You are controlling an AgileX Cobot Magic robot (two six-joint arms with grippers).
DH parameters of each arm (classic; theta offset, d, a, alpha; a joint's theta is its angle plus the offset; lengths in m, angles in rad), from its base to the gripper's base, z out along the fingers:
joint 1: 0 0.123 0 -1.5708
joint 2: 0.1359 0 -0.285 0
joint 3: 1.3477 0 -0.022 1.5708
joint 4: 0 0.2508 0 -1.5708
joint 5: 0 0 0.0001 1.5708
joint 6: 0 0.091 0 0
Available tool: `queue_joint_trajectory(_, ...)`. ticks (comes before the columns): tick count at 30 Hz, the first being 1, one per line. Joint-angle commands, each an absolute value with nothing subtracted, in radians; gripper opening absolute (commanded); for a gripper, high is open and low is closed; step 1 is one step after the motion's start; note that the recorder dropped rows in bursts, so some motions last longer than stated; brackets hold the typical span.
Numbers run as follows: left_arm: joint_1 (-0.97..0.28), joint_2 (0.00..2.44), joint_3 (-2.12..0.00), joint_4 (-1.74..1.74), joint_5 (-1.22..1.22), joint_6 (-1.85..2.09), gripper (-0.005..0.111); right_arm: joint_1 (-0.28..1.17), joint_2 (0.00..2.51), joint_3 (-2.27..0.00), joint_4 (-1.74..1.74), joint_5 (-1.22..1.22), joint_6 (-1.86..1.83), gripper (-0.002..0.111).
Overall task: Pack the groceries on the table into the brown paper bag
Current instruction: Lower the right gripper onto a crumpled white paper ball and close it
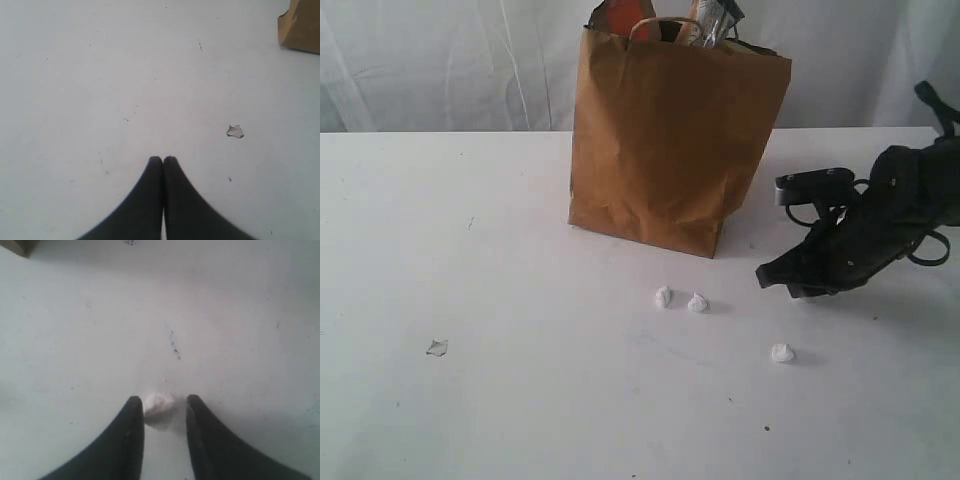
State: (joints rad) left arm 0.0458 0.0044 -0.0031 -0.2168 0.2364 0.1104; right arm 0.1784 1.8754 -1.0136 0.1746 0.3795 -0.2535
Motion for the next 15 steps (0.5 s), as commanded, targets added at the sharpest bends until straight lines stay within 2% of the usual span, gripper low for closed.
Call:
queue_joint_trajectory(1, 0.047, 0.0, 0.0, -0.224, 0.237, 0.109, 0.0, 0.178, 1.875, -1.011, 0.172, 0.353, -0.265, 0.021)
queue_joint_trajectory(5, 0.047, 0.0, 0.0, -0.224, 0.237, 0.109, 0.0, 0.178, 1.875, -1.011, 0.172, 0.353, -0.265, 0.017)
queue_joint_trajectory(10, 0.047, 0.0, 0.0, -0.224, 0.237, 0.109, 0.0, 0.178, 1.875, -1.015, 0.172, 0.371, -0.265, 0.0)
queue_joint_trajectory(15, 0.047, 0.0, 0.0, -0.224, 0.237, 0.109, 0.0, 0.178, 1.857, -1.066, 0.18, 0.486, -0.265, 0.0)
